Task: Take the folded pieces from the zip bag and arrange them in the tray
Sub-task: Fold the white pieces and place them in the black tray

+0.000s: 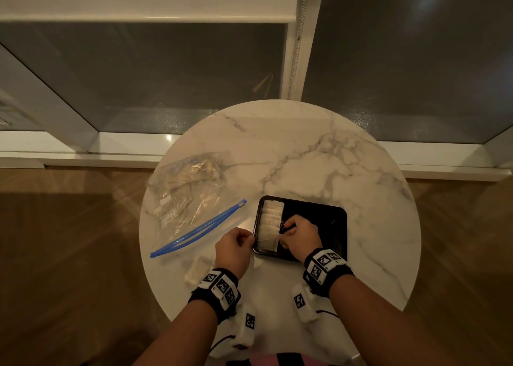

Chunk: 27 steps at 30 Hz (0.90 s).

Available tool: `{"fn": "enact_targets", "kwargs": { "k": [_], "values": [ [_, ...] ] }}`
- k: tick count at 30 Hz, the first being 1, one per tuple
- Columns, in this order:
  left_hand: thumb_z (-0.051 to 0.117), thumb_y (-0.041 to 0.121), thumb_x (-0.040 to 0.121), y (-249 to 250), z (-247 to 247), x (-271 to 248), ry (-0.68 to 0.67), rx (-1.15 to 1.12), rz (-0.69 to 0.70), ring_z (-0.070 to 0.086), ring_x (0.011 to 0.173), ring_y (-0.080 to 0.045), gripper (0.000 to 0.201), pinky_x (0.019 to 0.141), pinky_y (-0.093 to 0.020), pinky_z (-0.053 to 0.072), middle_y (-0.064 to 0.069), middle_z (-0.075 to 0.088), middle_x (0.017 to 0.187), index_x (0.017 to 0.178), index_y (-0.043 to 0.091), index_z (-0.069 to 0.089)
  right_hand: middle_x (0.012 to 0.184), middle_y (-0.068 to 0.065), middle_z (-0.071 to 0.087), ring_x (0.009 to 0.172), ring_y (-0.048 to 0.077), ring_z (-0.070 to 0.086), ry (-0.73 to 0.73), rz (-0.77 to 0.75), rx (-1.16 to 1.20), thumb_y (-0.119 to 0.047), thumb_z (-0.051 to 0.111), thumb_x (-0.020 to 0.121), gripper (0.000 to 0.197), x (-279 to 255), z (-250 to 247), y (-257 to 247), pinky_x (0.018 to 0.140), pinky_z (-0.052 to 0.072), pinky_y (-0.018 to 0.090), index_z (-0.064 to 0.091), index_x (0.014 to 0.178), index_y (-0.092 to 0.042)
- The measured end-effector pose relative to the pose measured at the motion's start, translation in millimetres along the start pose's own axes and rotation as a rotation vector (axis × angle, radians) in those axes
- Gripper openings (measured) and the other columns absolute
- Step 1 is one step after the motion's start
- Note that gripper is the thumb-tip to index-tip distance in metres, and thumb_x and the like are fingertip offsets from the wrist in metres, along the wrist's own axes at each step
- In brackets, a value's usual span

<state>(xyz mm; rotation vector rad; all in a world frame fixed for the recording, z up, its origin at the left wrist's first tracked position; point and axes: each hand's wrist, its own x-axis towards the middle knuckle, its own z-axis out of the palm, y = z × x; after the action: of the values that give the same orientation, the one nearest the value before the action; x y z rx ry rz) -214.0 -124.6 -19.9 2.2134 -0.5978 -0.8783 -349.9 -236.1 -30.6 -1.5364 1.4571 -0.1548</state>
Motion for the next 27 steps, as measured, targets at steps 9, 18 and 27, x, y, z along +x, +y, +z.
{"fn": "enact_targets", "kwargs": {
  "k": [9, 18, 27],
  "values": [
    [0.064, 0.022, 0.095, -8, -21, -5, 0.014, -0.095, 0.03, 0.066, 0.083, -0.011, 0.009, 0.076, -0.024, 0.05, 0.006, 0.07, 0.084, 0.087, 0.022, 0.069, 0.072, -0.003, 0.066, 0.071, 0.009, 0.065, 0.111, -0.138, 0.024, -0.013, 0.074, 0.082, 0.016, -21, -6, -13, 0.066, 0.053, 0.017, 0.062, 0.087, -0.022],
    [0.054, 0.029, 0.102, -71, -101, -10, 0.029, -0.024, 0.08, 0.066, 0.085, -0.016, 0.019, 0.073, -0.026, 0.049, 0.005, 0.068, 0.085, 0.09, 0.023, 0.067, 0.067, -0.002, 0.061, 0.058, 0.002, 0.052, -0.004, -0.372, 0.031, -0.018, 0.068, 0.086, 0.003, -76, 29, -49, 0.064, 0.05, 0.022, 0.067, 0.084, -0.02],
    [0.058, 0.041, 0.096, -116, -129, -1, -0.325, 0.62, 0.406, 0.044, 0.131, -0.019, 0.051, 0.107, -0.034, 0.043, 0.003, 0.042, 0.148, 0.143, 0.026, 0.048, 0.106, 0.002, 0.06, 0.096, 0.018, 0.056, -0.332, -0.249, -0.471, -0.026, 0.062, 0.089, 0.026, -91, 102, -41, 0.082, 0.044, 0.025, 0.06, 0.115, -0.019]
  ]
}}
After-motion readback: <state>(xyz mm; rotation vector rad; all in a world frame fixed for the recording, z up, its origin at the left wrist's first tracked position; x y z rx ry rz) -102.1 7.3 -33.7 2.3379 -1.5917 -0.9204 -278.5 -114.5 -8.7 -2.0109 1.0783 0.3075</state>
